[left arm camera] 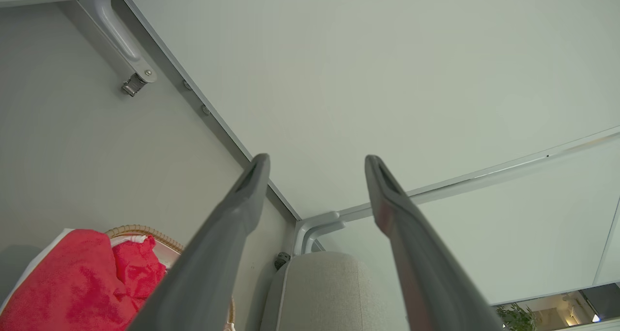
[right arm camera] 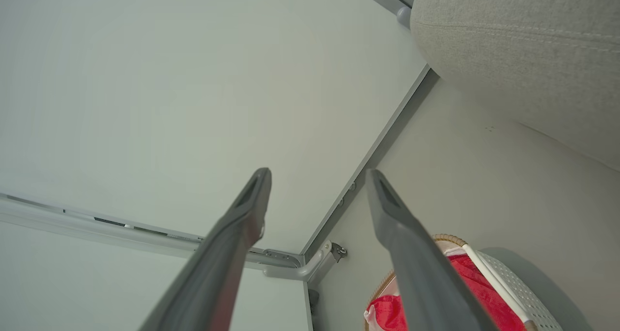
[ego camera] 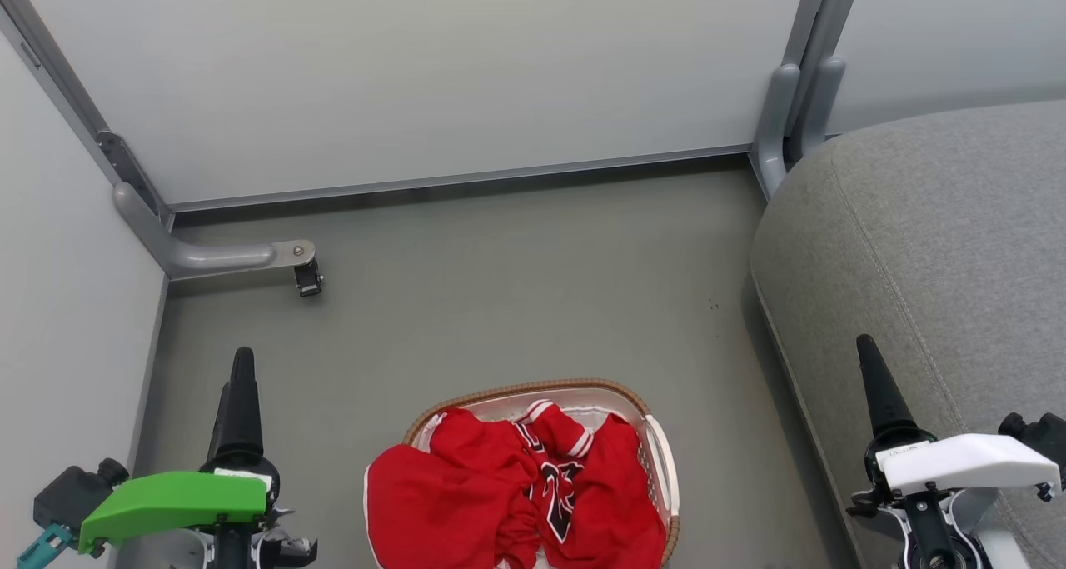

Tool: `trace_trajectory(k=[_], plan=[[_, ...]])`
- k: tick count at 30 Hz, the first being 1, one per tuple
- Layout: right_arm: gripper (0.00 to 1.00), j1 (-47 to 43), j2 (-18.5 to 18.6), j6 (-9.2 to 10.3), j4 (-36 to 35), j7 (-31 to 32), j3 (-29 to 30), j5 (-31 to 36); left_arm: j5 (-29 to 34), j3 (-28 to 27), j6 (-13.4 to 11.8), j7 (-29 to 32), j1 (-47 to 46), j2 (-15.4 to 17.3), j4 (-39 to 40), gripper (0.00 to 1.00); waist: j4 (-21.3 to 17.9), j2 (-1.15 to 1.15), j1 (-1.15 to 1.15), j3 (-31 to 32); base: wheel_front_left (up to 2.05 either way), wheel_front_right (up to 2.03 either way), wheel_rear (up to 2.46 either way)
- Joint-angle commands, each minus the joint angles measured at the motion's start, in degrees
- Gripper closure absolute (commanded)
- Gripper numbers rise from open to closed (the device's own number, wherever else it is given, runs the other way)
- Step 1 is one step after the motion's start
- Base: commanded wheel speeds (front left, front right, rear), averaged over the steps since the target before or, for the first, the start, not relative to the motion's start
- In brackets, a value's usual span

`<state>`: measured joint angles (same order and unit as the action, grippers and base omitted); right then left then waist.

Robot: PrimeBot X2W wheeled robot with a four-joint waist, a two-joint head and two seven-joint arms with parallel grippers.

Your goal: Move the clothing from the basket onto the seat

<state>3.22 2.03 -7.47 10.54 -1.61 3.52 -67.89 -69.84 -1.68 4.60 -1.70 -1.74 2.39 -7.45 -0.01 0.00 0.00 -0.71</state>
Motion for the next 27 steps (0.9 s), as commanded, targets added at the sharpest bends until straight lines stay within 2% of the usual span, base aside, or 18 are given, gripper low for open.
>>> trace_trajectory(k=[1, 16, 27], plan=[[0.00, 0.4, 0.5, -0.02, -1.6, -0.7, -0.2, 2.6, 3.1, 0.5, -0.3, -0.6, 0.1, 0.3, 1.6, 0.00, 0.0, 0.00, 0.00, 0.0, 0.00, 0.00, 0.00], [0.00, -0.2, 0.6, -0.02, -2.5, -3.6, -1.4, 16.9, 22.8, 3.2, -1.3, -3.6, 1.5, 0.4, 2.8, 0.00, 0.1, 0.00, 0.00, 0.0, 0.00, 0.00, 0.00], [0.00, -0.6, 0.7, -0.03, -1.3, -5.5, -3.0, 26.9, 31.7, 4.1, -2.1, -5.4, 2.8, 0.4, 1.0, 0.00, 0.1, 0.00, 0.00, 0.1, 0.00, 0.00, 0.00]])
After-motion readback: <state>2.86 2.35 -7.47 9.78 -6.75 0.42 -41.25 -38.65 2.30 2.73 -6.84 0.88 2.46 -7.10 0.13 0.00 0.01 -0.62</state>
